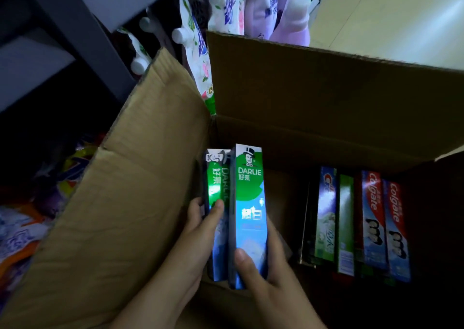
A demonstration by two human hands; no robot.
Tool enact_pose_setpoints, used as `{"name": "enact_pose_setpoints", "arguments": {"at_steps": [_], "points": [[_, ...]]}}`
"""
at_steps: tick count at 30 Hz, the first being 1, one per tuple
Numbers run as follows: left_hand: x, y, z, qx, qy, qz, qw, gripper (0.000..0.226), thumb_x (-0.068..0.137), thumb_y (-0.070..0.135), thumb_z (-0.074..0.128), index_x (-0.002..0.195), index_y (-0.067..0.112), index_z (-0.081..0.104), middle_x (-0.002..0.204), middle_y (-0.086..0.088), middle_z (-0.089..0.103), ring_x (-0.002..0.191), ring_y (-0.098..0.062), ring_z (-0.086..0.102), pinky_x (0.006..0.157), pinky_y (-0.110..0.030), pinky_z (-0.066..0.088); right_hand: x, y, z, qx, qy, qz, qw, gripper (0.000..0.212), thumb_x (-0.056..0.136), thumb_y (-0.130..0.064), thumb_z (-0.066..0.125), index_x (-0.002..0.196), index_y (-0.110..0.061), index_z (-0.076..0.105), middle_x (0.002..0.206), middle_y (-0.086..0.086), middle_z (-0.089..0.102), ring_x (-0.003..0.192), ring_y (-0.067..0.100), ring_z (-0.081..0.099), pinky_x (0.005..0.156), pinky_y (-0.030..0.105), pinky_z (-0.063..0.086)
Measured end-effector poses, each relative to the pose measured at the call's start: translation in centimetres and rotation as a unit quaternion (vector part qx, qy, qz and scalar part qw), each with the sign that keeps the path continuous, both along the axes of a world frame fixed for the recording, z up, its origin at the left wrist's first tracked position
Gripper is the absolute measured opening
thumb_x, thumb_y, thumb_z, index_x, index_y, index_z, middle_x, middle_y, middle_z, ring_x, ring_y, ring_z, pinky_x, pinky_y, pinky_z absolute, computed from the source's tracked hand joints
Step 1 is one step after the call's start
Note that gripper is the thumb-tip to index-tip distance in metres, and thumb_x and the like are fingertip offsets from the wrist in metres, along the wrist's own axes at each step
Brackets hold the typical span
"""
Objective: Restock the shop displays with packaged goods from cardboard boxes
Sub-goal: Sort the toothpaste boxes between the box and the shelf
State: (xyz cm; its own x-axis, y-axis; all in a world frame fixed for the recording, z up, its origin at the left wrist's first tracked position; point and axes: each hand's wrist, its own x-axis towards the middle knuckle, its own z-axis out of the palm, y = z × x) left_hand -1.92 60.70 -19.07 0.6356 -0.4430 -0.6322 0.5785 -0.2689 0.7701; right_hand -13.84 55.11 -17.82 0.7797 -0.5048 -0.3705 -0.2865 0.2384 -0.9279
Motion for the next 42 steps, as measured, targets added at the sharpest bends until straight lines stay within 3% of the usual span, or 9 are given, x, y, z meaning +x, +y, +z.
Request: {"name": "enact_pose_setpoints", "arguments": {"at_steps": [3, 7, 10, 13, 20, 24, 29, 35, 42], "points": [[-0.4, 0.2, 0.8, -0.04, 0.029, -0.03, 0.998, 0.043, 0.07, 0.048, 0.06, 0.11, 0.034, 0.052, 0.106, 0.004, 0.072, 0.098, -0.013, 0.068, 0.082, -0.033, 0.051, -0.2, 1.3, -0.3, -0.056, 0.042, -0.001, 0.998, 0.079, 0.074, -0.074, 0.045, 0.142, -0.054, 0.01, 0.131, -0.04, 0.035, 0.117, -0.029, 0.031, 0.087, -0.007, 0.027], [-0.6, 0.4, 1.1, -0.056, 0.03, -0.035, 0.997, 0.065, 0.056, 0.043, 0.071, 0.116, 0.026, 0.054, 0.105, -0.001, 0.073, 0.096, -0.016, 0.07, 0.078, -0.031, 0.051, -0.3, 1.2, -0.4, -0.047, 0.05, -0.034, 0.997, 0.07, 0.078, -0.056, 0.063, 0.135, -0.06, 0.022, 0.123, -0.033, 0.039, 0.108, -0.032, 0.036, 0.084, -0.006, 0.031], [-0.5, 0.0, 1.5, -0.075, 0.038, -0.026, 0.996, 0.056, 0.062, 0.026, 0.076, 0.114, 0.022, 0.056, 0.098, -0.006, 0.074, 0.085, -0.018, 0.071, 0.067, -0.028, 0.055, -0.7, 0.7, -0.4, -0.022, 0.032, -0.042, 0.998, 0.069, 0.065, -0.061, 0.072, 0.123, -0.071, 0.036, 0.119, -0.029, 0.058, 0.105, -0.012, 0.058, 0.084, 0.008, 0.046], [-0.7, -0.4, 2.2, -0.093, 0.043, -0.023, 0.994, 0.054, 0.066, 0.016, 0.08, 0.114, 0.018, 0.056, 0.094, -0.008, 0.074, 0.079, -0.019, 0.071, 0.06, -0.026, 0.055, -1.2, -0.2, 0.7, 0.008, 0.004, -0.029, 1.0, 0.062, 0.073, -0.047, 0.071, 0.127, -0.06, 0.043, 0.111, -0.028, 0.064, 0.1, -0.006, 0.063, 0.078, 0.01, 0.048], [-0.1, 1.0, 4.9, -0.094, 0.006, -0.04, 0.995, 0.068, 0.044, 0.03, 0.08, 0.109, 0.026, 0.061, 0.099, -0.01, 0.073, 0.084, -0.024, 0.072, 0.061, -0.03, 0.056, -0.1, -1.8, 1.3, 0.036, 0.011, -0.018, 0.999, 0.061, 0.069, -0.073, 0.061, 0.126, -0.054, 0.048, 0.119, -0.021, 0.06, 0.11, -0.001, 0.059, 0.095, 0.025, 0.048], [1.5, 2.9, 6.6, -0.078, -0.02, -0.018, 0.997, 0.074, 0.035, 0.035, 0.077, 0.106, 0.025, 0.062, 0.091, -0.009, 0.074, 0.071, -0.022, 0.072, 0.051, -0.027, 0.054, 1.6, -4.0, -6.4, 0.025, 0.175, -0.04, 0.983, 0.061, 0.086, -0.051, 0.055, 0.14, -0.025, 0.044, 0.105, -0.007, 0.062, 0.101, 0.013, 0.063, 0.098, 0.039, 0.049], [2.6, 3.8, 5.9, -0.046, -0.038, -0.034, 0.998, 0.076, 0.034, 0.032, 0.078, 0.108, 0.027, 0.062, 0.093, -0.008, 0.075, 0.076, -0.025, 0.073, 0.053, -0.027, 0.055, 6.6, -3.9, -13.1, 0.063, 0.238, 0.015, 0.969, 0.049, 0.093, -0.035, 0.057, 0.135, -0.019, 0.038, 0.115, 0.004, 0.057, 0.09, 0.01, 0.055, 0.067, 0.017, 0.044], [2.6, 4.9, 4.7, -0.03, -0.051, -0.057, 0.997, 0.078, 0.035, 0.035, 0.078, 0.112, 0.03, 0.061, 0.096, -0.006, 0.074, 0.083, -0.024, 0.072, 0.061, -0.03, 0.057, 11.4, -1.8, -19.2, 0.094, 0.236, 0.029, 0.967, 0.036, 0.092, -0.023, 0.06, 0.122, -0.005, 0.056, 0.112, 0.007, 0.063, 0.095, 0.017, 0.054, 0.088, 0.033, 0.048], [2.6, 4.4, 4.6, -0.03, -0.046, -0.05, 0.997, 0.08, 0.034, 0.035, 0.079, 0.112, 0.03, 0.061, 0.096, -0.007, 0.074, 0.081, -0.024, 0.073, 0.058, -0.028, 0.056, 10.2, -2.5, -19.3, 0.076, 0.237, -0.007, 0.969, 0.046, 0.085, -0.037, 0.07, 0.113, -0.002, 0.064, 0.107, 0.014, 0.07, 0.09, 0.022, 0.068, 0.06, 0.024, 0.056]]}}
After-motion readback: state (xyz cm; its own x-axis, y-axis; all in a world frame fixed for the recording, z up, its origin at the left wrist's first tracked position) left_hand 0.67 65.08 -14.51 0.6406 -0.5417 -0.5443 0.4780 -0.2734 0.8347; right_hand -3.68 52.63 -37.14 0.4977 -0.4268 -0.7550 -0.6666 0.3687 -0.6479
